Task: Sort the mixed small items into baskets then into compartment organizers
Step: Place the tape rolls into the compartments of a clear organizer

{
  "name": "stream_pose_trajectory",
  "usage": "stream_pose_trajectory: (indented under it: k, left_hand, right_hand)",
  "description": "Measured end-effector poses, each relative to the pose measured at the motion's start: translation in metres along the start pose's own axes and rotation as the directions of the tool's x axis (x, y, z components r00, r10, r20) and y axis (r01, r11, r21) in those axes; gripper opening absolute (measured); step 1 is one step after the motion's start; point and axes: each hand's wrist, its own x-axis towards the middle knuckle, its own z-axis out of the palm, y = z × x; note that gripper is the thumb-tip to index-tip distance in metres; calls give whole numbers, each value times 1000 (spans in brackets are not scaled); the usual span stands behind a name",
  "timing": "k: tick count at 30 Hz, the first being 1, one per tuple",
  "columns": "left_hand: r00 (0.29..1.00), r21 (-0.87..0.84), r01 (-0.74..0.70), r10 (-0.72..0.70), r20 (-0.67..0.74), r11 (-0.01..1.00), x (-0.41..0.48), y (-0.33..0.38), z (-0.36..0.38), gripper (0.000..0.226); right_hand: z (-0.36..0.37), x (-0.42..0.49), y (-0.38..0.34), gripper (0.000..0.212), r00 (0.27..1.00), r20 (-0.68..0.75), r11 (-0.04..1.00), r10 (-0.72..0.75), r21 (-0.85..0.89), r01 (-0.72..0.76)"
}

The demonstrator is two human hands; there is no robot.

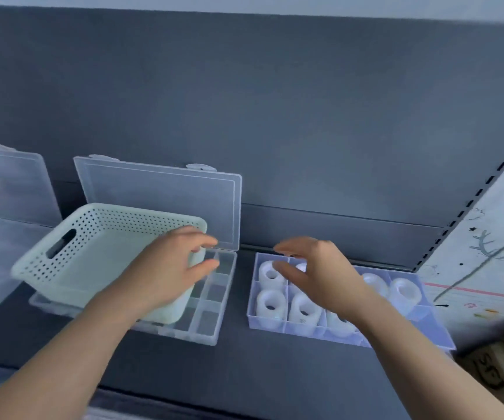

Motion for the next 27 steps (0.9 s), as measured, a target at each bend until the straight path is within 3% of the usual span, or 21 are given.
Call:
stream_pose_trajectory:
  k: [5,9,12,15,22,27]
  left_hand:
    - [938,52,274,-279,206,960,-3,-91,-35,37]
    - [857,132,268,-299,420,954,5,-130,-33,35]
    - [826,97,237,-253,505,967,13,-142,-29,20]
    - [828,16,217,-193,526,976,17,-150,-28,1]
    - [868,-6,107,-91,488,994,12,-166,-25,14]
    - [924,-185,226,-150,351,957,2,-180,-36,13]
  right_hand:
    - [35,41,-50,26,995,83,975,-50,222,31]
    - [58,71,-83,27,976,197,978,-89,205,47]
    - [73,90,-103,26,953,284,985,-102,163,57]
    - [88,105,-118,26,914,397,993,-83,106,45]
    - [112,117,-134,27,789,614,988,38,-139,61]
    - [122,118,-138,22,773,628,961,88,-257,99]
